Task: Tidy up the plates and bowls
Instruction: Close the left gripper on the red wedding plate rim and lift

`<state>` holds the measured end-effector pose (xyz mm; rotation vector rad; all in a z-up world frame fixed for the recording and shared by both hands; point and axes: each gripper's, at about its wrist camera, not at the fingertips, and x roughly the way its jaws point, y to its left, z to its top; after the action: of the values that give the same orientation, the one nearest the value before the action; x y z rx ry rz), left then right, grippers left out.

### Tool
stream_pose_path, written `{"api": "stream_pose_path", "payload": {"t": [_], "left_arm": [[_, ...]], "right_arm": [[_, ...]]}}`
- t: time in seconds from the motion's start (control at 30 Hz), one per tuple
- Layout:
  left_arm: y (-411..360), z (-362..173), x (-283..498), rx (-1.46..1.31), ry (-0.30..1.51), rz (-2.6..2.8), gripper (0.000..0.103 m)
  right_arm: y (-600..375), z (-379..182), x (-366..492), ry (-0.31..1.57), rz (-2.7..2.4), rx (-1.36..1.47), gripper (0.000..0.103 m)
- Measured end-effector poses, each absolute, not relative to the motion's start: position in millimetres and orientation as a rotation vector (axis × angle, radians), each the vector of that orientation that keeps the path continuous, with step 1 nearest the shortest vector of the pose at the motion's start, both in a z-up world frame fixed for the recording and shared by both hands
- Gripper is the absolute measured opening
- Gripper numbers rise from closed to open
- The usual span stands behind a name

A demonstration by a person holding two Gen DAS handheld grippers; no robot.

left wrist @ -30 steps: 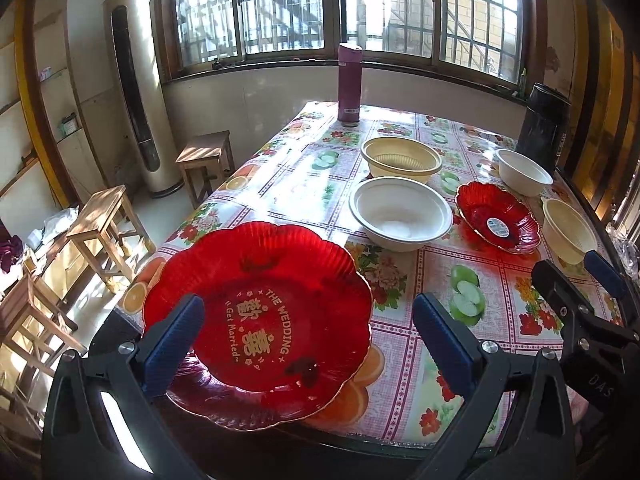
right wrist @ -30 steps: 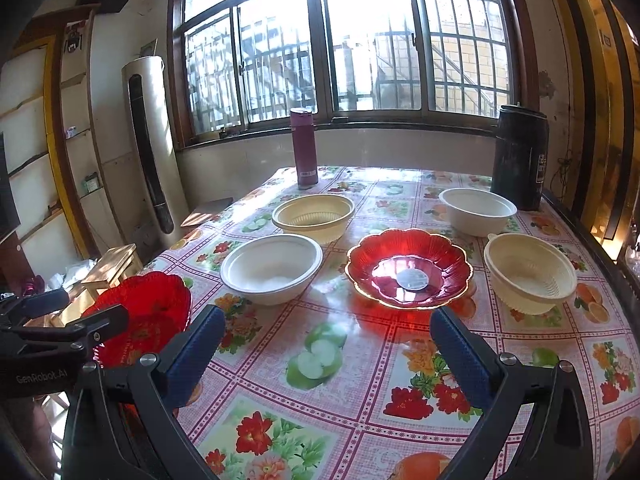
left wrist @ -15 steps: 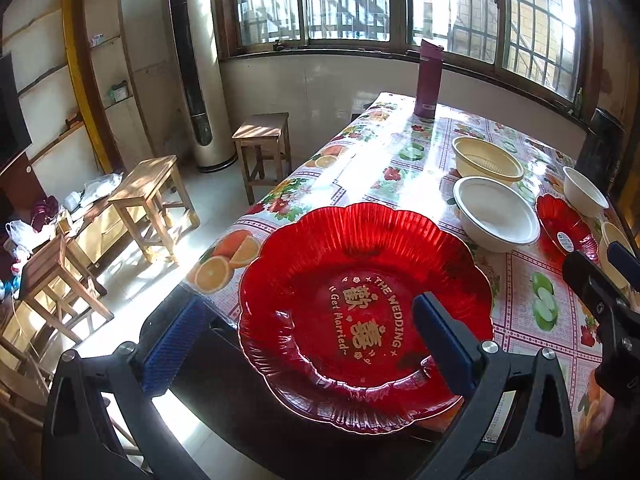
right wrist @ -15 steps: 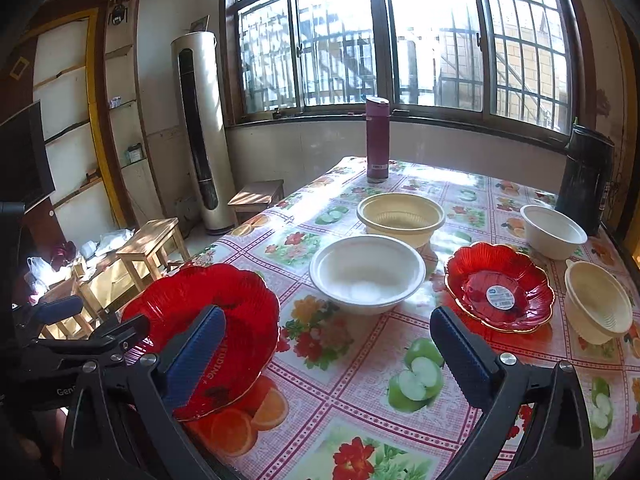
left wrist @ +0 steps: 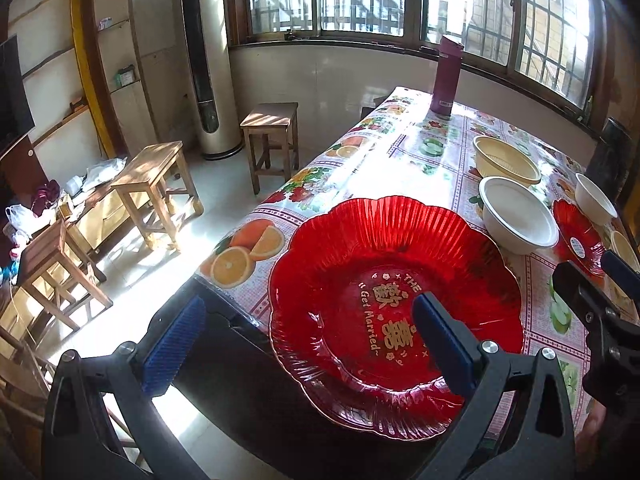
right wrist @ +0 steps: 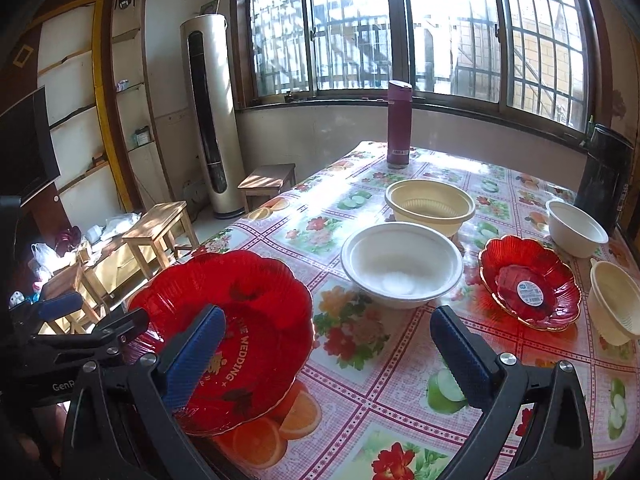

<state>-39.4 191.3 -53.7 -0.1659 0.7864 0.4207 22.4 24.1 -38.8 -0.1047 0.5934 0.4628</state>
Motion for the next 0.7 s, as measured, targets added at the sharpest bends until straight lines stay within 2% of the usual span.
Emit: {"api": "stream_pose_path", "payload": {"t": [0.7], "left_arm": [[205, -81, -24, -0.195, 0.886, 0.409, 0.103]], "right_arm": [[42, -70, 52, 0.703, 0.446, -0.110, 0.103]]}}
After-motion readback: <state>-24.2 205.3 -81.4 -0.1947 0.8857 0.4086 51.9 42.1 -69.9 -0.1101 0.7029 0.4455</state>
